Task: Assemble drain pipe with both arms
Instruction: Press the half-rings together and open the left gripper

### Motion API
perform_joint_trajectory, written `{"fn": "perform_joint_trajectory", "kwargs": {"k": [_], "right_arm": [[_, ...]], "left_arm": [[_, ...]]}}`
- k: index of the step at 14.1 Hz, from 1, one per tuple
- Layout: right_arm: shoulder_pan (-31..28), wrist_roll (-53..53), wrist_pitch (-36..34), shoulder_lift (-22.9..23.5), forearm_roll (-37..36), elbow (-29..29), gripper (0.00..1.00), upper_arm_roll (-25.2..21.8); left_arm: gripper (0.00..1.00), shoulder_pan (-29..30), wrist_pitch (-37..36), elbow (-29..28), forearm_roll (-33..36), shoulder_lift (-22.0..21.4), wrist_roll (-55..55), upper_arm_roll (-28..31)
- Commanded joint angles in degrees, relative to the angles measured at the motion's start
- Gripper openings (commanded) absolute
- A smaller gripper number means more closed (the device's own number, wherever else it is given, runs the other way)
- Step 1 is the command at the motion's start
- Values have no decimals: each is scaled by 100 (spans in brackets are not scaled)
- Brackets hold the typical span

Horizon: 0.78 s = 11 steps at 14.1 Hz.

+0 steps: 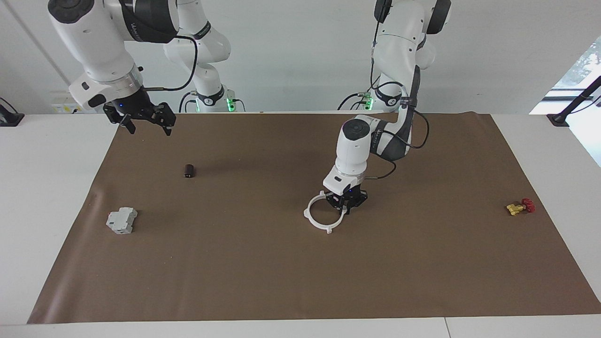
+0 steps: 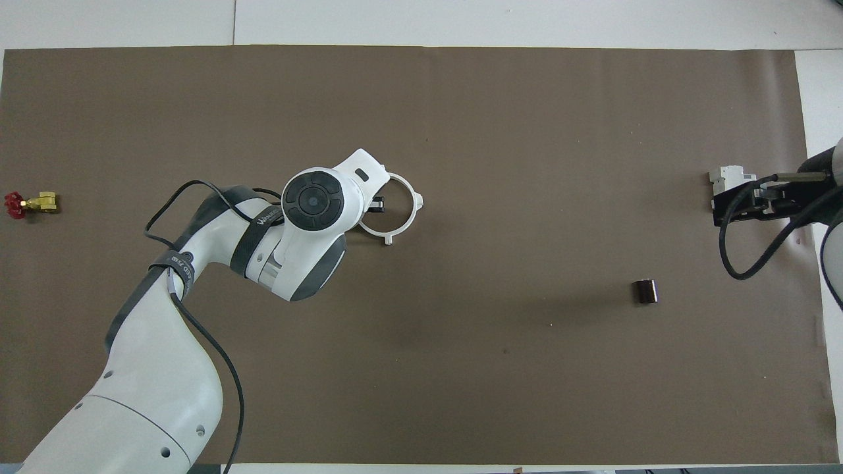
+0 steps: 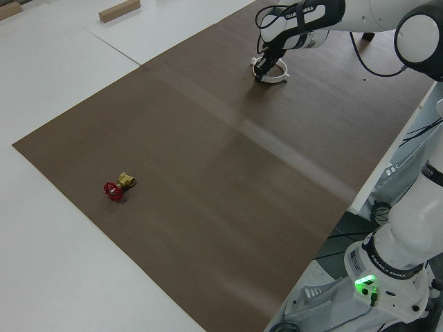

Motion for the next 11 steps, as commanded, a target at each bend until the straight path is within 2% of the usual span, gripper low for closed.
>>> {"fn": "perform_joint_trajectory", "kwargs": {"k": [1,2,3,7,11], "right_arm": [[-30,-242,160,-30,94,-126,100,-26],[-39,-329,160,-48,94,-135,100,-35],[-39,-339,160,-48,94,-126,100,-44],[-39,-348,186,31,111,-56,100,-53],[-39,-365,186,40,111,-47,100,-53]], "left_arm": [[0,-45,130,-169,154,-80,-103,69],[60,-36,139,-160,154,-79,-103,69],[99,-36,139,-169,154,-79,-77,77],[100,-1,87,-142,154,-167,-59,77],[100,402,-255,-186,154,-684,-6,77]]}}
